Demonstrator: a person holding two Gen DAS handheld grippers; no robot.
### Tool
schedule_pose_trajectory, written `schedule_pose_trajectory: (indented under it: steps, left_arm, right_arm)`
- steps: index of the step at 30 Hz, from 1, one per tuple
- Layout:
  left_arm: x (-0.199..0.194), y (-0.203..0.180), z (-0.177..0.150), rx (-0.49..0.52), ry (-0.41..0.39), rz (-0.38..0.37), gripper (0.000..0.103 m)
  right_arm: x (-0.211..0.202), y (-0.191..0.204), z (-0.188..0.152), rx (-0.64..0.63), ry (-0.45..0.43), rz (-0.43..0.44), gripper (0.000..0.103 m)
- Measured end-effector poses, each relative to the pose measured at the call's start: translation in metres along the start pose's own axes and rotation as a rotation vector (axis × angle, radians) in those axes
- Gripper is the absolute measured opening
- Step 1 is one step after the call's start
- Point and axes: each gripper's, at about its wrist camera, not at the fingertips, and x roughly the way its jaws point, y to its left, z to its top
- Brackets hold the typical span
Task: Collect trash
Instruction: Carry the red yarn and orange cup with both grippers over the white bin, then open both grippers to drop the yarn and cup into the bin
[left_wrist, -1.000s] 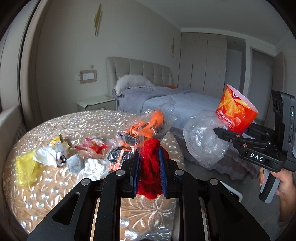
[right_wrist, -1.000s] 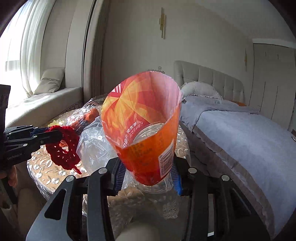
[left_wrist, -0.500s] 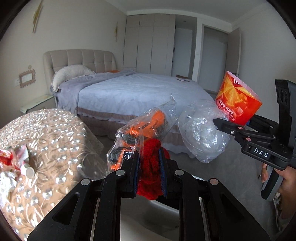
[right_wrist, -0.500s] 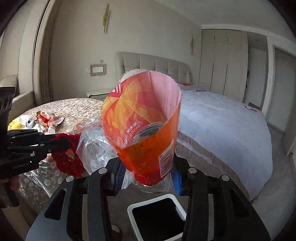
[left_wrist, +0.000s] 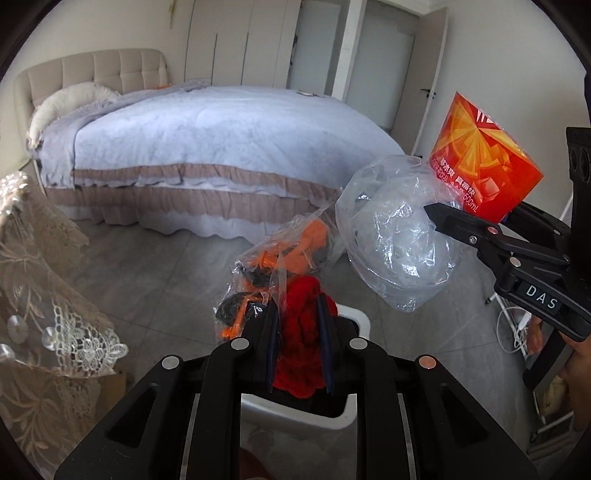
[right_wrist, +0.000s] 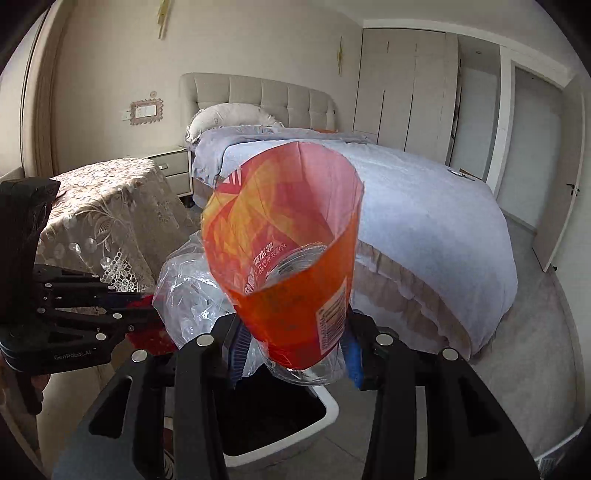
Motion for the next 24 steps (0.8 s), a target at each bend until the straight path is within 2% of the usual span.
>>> schedule_pose_trajectory:
  steps: [9, 11, 12, 13, 14, 16, 19, 24]
  left_arm:
    - [0.063, -0.001, -0.017, 0.004, 0.122, -0.056, 0.019]
    - [0.08, 0.0, -0.017, -0.004, 0.178, -0.069, 0.028]
    - [0.089, 0.002, -0.017, -0.016, 0.205, -0.062, 0.056]
    - [0.095, 0.003, -0.019, -0.03, 0.225, -0.042, 0.1]
    - [0.097, 0.003, -0.021, -0.037, 0.225, -0.026, 0.097]
    - [0.098, 0.001, -0.023, -0.024, 0.218, -0.019, 0.098]
    - [0.084, 0.003, -0.021, 0.005, 0.168, 0.048, 0.098]
    - [0.055, 0.026, -0.004, -0.025, 0.076, 0.144, 0.098]
  right_arm:
    - [0.049, -0.016, -0.034, 0.032, 0.127, 0.002, 0.044]
    - [0.057, -0.021, -0.039, 0.043, 0.15, -0.006, 0.044]
    - [0.061, -0.023, -0.041, 0.046, 0.16, -0.013, 0.044]
    - [0.063, -0.025, -0.043, 0.049, 0.164, -0.018, 0.044]
    - [0.065, -0.027, -0.045, 0.053, 0.168, -0.016, 0.044]
    - [0.069, -0.029, -0.047, 0.053, 0.176, -0.02, 0.044]
    - [0.074, -0.029, -0.049, 0.053, 0.184, -0.015, 0.044]
    - [0.088, -0.025, -0.054, 0.049, 0.185, 0.032, 0.045]
